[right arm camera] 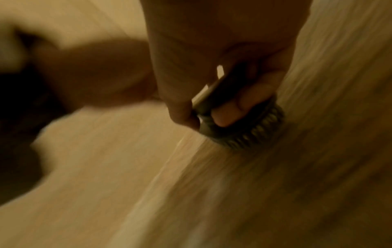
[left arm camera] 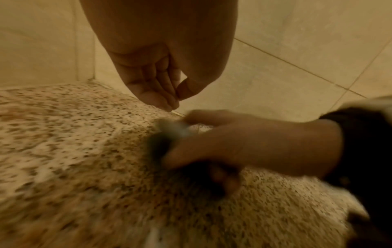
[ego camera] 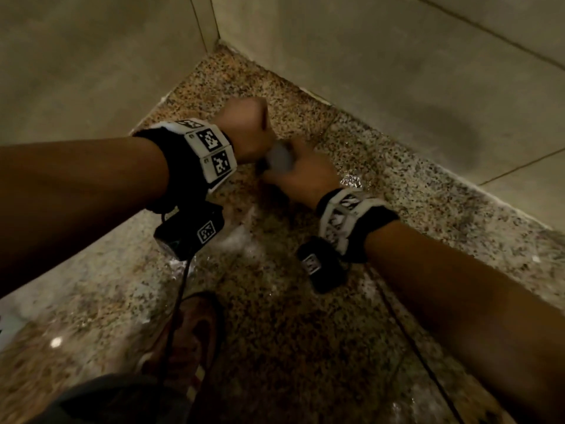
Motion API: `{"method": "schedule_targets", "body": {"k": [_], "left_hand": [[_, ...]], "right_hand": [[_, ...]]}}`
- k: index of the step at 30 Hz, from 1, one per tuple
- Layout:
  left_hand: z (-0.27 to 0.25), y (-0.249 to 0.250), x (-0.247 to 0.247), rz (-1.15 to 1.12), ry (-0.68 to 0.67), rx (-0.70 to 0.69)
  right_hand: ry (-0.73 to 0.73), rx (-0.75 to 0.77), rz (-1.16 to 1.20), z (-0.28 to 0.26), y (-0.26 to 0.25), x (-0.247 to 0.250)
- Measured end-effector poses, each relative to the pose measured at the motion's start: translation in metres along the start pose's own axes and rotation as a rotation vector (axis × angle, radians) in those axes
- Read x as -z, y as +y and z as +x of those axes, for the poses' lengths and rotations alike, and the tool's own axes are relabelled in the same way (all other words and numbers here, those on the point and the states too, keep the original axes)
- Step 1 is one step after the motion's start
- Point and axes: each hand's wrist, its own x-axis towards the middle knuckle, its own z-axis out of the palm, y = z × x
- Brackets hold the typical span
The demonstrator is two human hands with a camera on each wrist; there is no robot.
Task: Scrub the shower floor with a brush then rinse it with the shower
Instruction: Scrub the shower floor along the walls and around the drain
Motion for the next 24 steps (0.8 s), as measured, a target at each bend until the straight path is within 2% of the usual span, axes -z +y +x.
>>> {"method": "schedule_targets", "body": {"k": [2, 4, 5, 8, 11, 13, 15, 16, 19, 21, 23, 24], "left_hand": [[-0.006, -0.004, 0.002, -0.031, -0.001, 0.013], [-0.011, -0.005, 0.002, -0.047, -0.007, 0.014], [-0.013, -0.004, 0.0, -0.048, -0.018, 0.012], [-0.02, -0.004, -0.004, -0.034, -0.016, -0.016], [-0.026, -0.006, -0.005, -0.004, -0.007, -0.037], [-0.028, -0.005, -0.003, 0.002, -0.01, -0.05], [-0.029, -0.005, -0.002, -0.012, -0.022, -0.058], [-0.028, -0.005, -0.002, -0.018, -0.018, -0.058], [-0.029, -0.008, -0.001, -0.036, -0.012, -0.052], [-0.028, -0.008, 0.002, -0.04, -0.006, -0.045], [-0.026, -0.008, 0.004, -0.044, 0.006, -0.047], [-0.025, -0.009, 0.005, -0.048, 0.012, -0.05]], "right_hand": [[0.136, -0.12, 0.011, -0.002, 0.03, 0.033], [0.185, -0.254, 0.015, -0.006, 0.049, 0.046], [0.18, -0.264, -0.003, -0.009, 0.051, 0.04], [0.108, -0.165, 0.052, -0.019, 0.028, -0.011], [-0.043, -0.054, 0.159, -0.032, -0.016, -0.061], [-0.067, -0.062, 0.269, -0.035, -0.025, -0.066], [0.043, -0.118, 0.354, -0.036, -0.012, -0.044], [0.12, -0.134, 0.32, -0.036, 0.0, -0.026], [0.228, -0.195, -0.005, -0.045, 0.04, 0.035], [0.114, -0.308, -0.203, -0.055, 0.058, 0.054], [-0.085, -0.376, -0.294, -0.056, 0.064, 0.04], [-0.138, -0.364, -0.272, -0.052, 0.063, 0.026]]}}
